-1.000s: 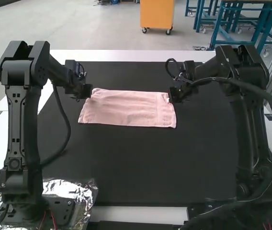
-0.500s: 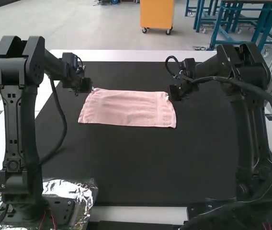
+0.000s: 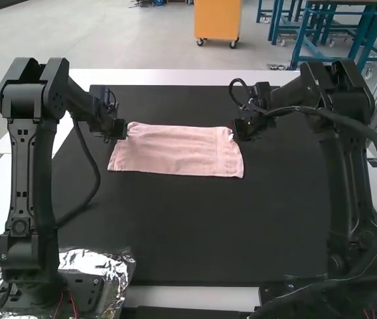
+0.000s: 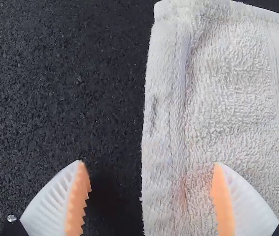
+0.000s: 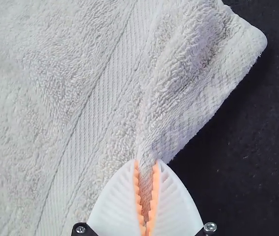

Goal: Fold the towel.

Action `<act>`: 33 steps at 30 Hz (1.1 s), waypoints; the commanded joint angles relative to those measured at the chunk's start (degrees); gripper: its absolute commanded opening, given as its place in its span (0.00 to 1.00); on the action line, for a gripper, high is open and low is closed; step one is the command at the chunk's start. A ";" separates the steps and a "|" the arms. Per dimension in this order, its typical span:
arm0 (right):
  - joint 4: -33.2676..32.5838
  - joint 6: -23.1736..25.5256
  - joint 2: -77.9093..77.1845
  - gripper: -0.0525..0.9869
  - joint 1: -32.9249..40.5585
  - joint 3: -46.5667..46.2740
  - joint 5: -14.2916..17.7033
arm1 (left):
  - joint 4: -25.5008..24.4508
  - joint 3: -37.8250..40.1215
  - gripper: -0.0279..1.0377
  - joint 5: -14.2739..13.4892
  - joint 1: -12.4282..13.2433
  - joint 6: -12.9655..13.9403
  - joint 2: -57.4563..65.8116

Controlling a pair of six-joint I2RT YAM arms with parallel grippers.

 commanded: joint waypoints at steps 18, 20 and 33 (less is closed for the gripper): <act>-0.18 1.03 -6.67 0.03 -1.50 -0.24 -3.06 | -2.55 -2.99 0.04 7.18 0.23 0.08 -8.28; -0.88 1.03 -7.37 0.03 -1.50 -0.33 -3.41 | -2.55 -4.04 0.04 7.18 0.23 0.08 -9.69; -2.47 0.50 -13.35 0.03 -4.23 -6.13 -6.14 | -1.41 -14.24 0.04 8.32 0.84 0.34 -18.48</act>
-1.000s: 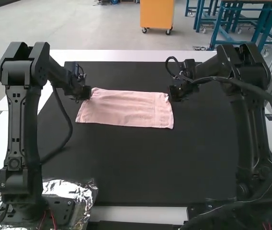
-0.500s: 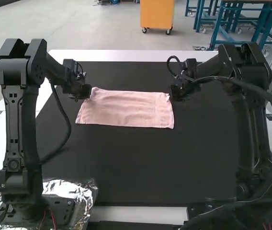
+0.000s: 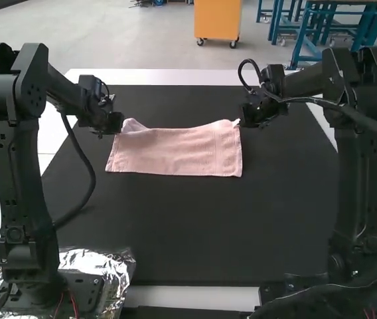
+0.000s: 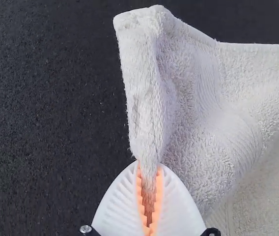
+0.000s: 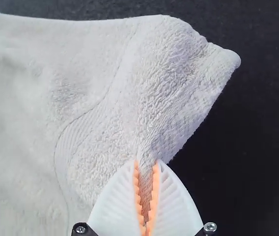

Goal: Fold the towel.

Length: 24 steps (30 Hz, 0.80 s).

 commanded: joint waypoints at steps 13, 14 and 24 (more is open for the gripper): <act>-0.06 -3.01 -9.58 0.03 -4.35 -12.44 -3.39 | 1.50 -7.87 0.04 1.68 4.91 1.04 -9.20; -0.06 -3.10 -10.11 0.03 -4.35 -13.32 -3.57 | 1.42 -8.57 0.04 1.68 4.91 1.04 -9.81; 0.03 -3.28 -16.35 0.03 -4.35 -22.72 -4.27 | 3.00 -17.54 0.04 1.86 4.99 1.22 -15.26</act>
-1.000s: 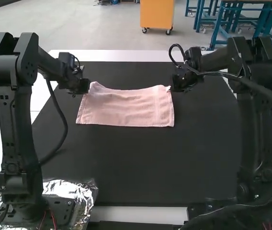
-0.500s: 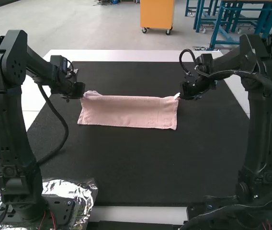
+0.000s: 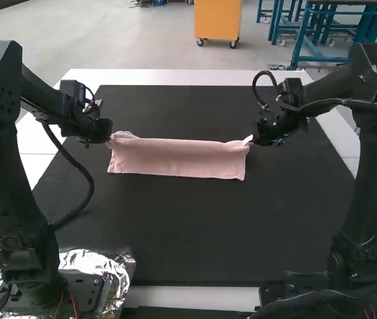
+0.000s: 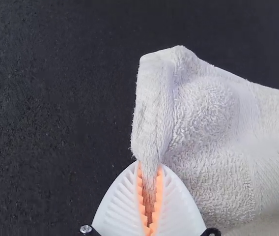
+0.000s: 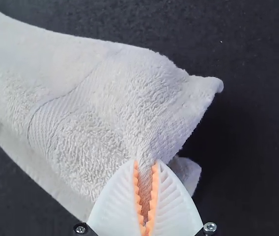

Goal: Fold the towel.

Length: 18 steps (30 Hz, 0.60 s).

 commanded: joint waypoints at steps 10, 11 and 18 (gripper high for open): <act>4.97 -1.73 -4.73 0.03 -0.80 -13.71 1.66 | 8.13 -12.57 0.04 -1.29 1.56 0.91 -4.06; 6.55 -1.20 -4.38 0.03 -0.71 -14.94 2.01 | 9.10 -13.62 0.04 -1.47 1.65 0.91 -4.06; 7.69 -0.85 -2.79 0.92 0.69 -14.85 3.41 | 14.46 -17.49 0.90 -1.38 1.65 0.56 -3.89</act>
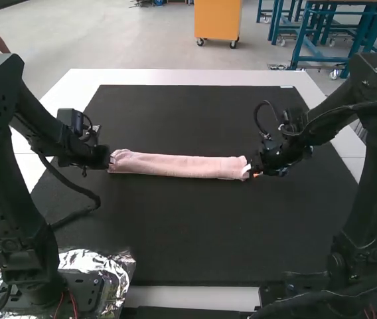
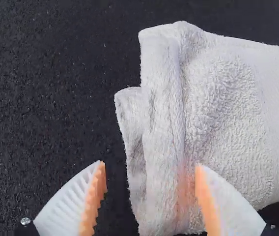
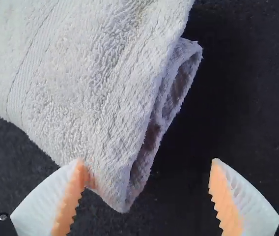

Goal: Fold the towel.

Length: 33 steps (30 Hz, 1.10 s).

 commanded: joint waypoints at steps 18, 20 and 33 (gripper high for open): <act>-0.20 1.48 1.32 0.92 6.56 4.90 5.62 | -2.26 4.94 0.94 -0.59 3.28 -1.50 -4.43; 0.50 1.39 2.38 0.92 6.56 5.08 6.24 | -2.26 4.94 0.94 -0.59 3.28 -1.59 -4.87; 2.35 1.65 8.44 0.03 6.29 6.83 2.90 | -1.73 5.03 0.94 -0.59 3.02 -2.47 -5.57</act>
